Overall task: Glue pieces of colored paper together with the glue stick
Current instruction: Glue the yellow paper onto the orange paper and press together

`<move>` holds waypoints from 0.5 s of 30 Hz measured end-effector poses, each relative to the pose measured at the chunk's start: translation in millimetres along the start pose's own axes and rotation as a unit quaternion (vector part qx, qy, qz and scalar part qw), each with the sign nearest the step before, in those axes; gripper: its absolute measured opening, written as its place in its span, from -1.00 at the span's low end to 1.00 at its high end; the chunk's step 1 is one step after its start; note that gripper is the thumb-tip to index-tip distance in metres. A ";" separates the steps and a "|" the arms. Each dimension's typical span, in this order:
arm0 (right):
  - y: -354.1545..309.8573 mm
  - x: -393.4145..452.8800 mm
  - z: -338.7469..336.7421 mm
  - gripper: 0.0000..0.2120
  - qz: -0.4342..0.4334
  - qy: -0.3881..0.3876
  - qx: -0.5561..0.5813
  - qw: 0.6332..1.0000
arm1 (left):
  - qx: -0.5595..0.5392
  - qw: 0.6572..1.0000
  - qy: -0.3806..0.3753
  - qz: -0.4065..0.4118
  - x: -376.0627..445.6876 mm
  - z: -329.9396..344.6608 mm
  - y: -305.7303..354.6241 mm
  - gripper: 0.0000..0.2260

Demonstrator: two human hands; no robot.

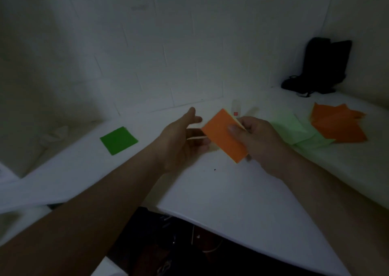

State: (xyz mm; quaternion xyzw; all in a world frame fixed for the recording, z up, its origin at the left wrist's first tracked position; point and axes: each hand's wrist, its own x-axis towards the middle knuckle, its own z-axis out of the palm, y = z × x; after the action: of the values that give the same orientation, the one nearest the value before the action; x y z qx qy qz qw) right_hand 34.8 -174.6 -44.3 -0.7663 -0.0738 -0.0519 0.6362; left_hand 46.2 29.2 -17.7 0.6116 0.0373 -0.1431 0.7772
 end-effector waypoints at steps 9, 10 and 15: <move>-5.9 -14.3 20.1 -0.78 -0.009 0.034 0.031 0.999 | 0.074 0.990 -0.071 0.094 -16.3 5.6 -21.0 -0.72; -7.5 -16.4 19.7 -0.76 -0.002 0.025 0.033 0.999 | 0.070 0.991 -0.057 0.099 -17.4 3.1 -20.0 -0.73; -14.1 -20.7 23.8 -0.56 -0.020 0.011 -0.040 0.999 | 0.089 0.989 -0.029 0.111 -27.3 -11.2 -16.2 -0.65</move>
State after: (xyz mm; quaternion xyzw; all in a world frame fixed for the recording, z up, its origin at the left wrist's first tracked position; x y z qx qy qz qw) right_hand 11.6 -149.6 -38.7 -0.7890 -0.0799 -0.0755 0.6045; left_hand 17.1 41.4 -29.4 0.6743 -0.0658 -0.0763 0.7316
